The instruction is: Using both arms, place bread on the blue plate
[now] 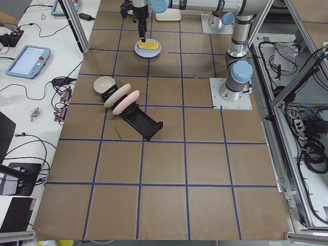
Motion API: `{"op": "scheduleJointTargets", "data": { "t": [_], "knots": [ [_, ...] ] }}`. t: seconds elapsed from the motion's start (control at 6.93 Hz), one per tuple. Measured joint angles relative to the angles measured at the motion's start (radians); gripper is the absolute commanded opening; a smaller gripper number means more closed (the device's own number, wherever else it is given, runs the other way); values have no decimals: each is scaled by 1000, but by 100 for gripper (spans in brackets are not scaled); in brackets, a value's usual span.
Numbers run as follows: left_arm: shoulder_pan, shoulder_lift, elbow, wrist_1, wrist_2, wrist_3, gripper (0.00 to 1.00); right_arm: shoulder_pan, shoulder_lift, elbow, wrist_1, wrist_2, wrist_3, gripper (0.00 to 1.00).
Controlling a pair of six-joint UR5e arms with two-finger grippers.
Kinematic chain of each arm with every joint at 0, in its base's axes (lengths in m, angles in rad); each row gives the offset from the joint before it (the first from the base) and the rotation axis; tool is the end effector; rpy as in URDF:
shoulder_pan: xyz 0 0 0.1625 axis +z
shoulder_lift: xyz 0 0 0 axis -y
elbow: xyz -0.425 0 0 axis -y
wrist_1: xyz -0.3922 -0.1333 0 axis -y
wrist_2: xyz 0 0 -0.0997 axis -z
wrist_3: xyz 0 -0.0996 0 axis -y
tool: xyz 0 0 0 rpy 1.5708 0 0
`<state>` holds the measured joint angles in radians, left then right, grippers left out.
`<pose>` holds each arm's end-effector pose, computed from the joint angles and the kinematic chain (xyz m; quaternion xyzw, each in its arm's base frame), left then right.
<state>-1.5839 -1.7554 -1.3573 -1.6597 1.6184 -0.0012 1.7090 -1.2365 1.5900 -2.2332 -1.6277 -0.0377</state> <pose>-0.1359 -0.5619 0.4863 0.0067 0.9992 0.0298 0.0240 0.2136 -0.6090 0.3638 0.0824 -0.9843 0.1550 0.0203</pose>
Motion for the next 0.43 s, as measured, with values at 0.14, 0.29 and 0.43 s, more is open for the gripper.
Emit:
{"op": "scheduleJointTargets", "data": {
  "t": [0.14, 0.29, 0.43],
  "knots": [
    [0, 6, -3, 2, 0, 0, 100, -29, -61, -10, 133, -10, -32, 100],
    [0, 8, -6, 3, -1, 0, 100, -63, -132, -20, 293, -28, -49, 100],
    [1, 8, -7, 5, -1, 2, 100, -112, -181, -26, 381, -32, -52, 100]
  ]
}}
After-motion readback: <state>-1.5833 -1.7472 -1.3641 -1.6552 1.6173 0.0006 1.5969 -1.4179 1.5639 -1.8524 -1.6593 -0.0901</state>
